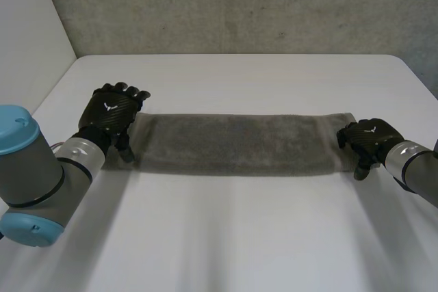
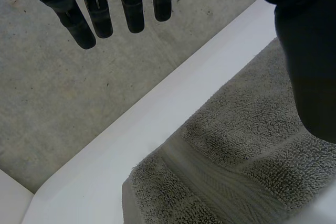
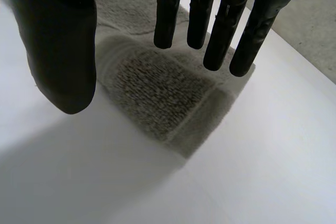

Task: Fold the towel.

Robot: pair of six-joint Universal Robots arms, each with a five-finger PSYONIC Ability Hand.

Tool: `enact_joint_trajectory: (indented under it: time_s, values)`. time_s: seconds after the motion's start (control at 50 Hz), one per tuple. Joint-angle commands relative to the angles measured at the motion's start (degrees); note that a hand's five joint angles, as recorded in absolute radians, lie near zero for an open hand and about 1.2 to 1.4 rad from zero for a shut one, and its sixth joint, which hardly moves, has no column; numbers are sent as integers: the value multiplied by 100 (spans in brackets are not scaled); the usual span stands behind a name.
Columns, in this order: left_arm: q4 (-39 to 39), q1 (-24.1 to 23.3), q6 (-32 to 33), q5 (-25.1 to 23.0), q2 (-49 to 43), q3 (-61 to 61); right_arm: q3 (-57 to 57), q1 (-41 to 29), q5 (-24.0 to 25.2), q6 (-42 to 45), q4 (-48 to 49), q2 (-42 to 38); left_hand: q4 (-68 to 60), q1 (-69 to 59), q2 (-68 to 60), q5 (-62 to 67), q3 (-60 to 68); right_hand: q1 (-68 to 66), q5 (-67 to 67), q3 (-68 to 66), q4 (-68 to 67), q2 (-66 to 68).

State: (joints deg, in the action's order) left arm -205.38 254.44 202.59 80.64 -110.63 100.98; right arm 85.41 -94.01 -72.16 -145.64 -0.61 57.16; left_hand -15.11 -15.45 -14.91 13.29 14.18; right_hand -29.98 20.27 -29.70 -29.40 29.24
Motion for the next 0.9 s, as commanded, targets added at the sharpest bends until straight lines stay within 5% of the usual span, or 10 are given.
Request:
enact_joint_trajectory:
  time_s: [0.02,0.1,0.14,0.18,0.48,0.7,0.8,0.9]
  values:
    - [7,0,0,5,-47,-25,-130,102,-9,10,403,-310,271,305,251,-1089,-178,-718,689,-746,-775,792]
    - [7,0,0,5,-47,-25,-156,111,-18,27,474,-381,287,322,268,-1106,-194,-1745,1716,-1773,-1802,1819]
    - [7,0,0,5,-47,-25,-174,146,-18,18,500,-390,287,322,268,-1106,-194,-4223,4194,-4251,-4280,4297]
    - [7,0,0,5,-47,-25,-174,164,-53,10,535,-390,287,322,268,-1106,-194,-4994,4966,-5022,-5052,5068]
    - [16,18,0,22,6,-8,-306,779,-97,220,509,-311,287,322,268,-1106,-194,-5002,4973,-5030,-5060,5076]
    - [16,70,-35,31,287,-34,-991,1799,-466,1178,-247,-196,456,490,436,-1274,-363,-5002,4973,-5030,-5060,5076]
    - [16,70,-167,22,358,-131,-1185,1298,-501,695,-211,445,489,524,470,-1307,-396,-5002,4973,-5030,-5060,5076]
    - [42,-9,-403,57,358,-376,-1465,-525,-545,168,103,867,473,507,453,-1291,-380,-5002,4973,-5030,-5060,5076]
